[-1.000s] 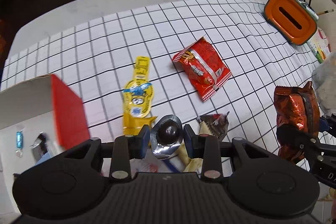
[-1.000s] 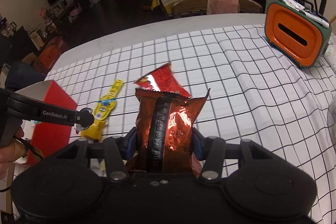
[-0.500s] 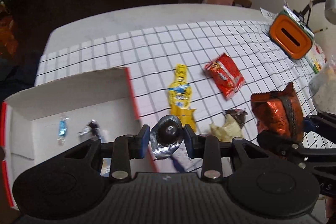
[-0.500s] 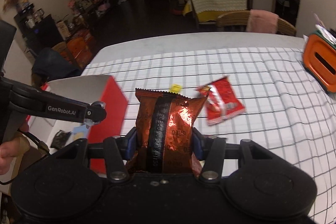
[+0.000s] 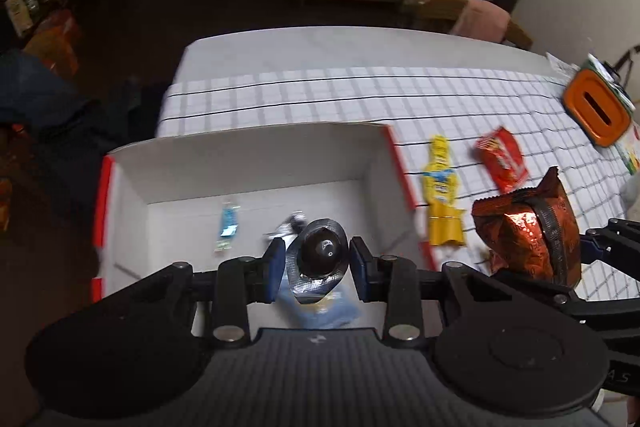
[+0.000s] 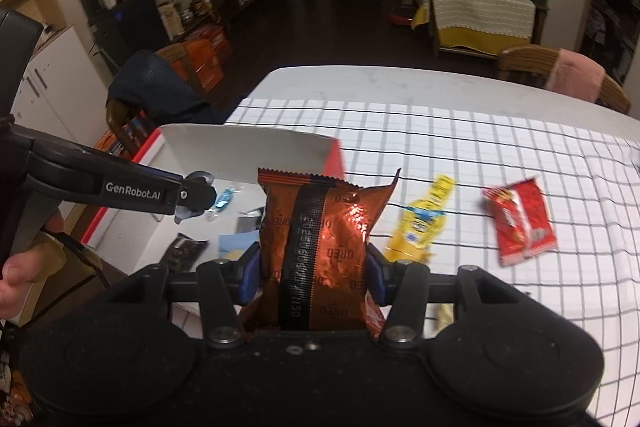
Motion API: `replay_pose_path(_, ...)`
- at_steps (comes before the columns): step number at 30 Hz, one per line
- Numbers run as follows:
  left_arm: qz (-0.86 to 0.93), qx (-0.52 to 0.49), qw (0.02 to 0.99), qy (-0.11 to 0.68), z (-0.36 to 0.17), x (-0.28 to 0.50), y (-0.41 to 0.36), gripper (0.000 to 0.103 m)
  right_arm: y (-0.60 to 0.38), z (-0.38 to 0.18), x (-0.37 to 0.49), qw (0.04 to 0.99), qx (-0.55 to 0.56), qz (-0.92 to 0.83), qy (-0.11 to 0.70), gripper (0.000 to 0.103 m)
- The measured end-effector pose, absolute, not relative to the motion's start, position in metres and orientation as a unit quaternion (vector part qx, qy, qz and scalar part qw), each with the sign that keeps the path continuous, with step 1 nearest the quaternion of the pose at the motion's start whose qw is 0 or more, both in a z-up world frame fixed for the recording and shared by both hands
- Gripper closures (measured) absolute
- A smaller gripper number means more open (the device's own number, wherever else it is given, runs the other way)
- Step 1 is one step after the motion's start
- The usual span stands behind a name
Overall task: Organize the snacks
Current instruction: 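Lift both held snacks and carry them over the white box, then lower both snacks into the box and open both tools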
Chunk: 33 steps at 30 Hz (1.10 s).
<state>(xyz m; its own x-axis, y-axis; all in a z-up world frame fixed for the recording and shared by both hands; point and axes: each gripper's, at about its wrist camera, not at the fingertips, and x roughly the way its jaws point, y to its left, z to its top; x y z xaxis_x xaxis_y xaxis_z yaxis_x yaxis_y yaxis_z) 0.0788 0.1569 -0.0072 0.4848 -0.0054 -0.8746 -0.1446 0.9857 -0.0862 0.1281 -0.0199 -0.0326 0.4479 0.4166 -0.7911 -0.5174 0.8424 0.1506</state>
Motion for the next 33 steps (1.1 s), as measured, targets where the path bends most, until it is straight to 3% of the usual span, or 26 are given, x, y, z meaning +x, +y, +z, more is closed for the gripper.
replay_pose_path(11,0.079,-0.067,0.842,0.53,-0.041,0.076,0.212,0.069,0.048,-0.059,0.143,0.831,-0.097,0.294,0.462,0.052)
replay_pose_path(33,0.09,-0.065,0.771,0.627,-0.097,0.123,0.232,0.068,0.11,-0.129,0.179,0.773,-0.15,0.32,0.528,0.052)
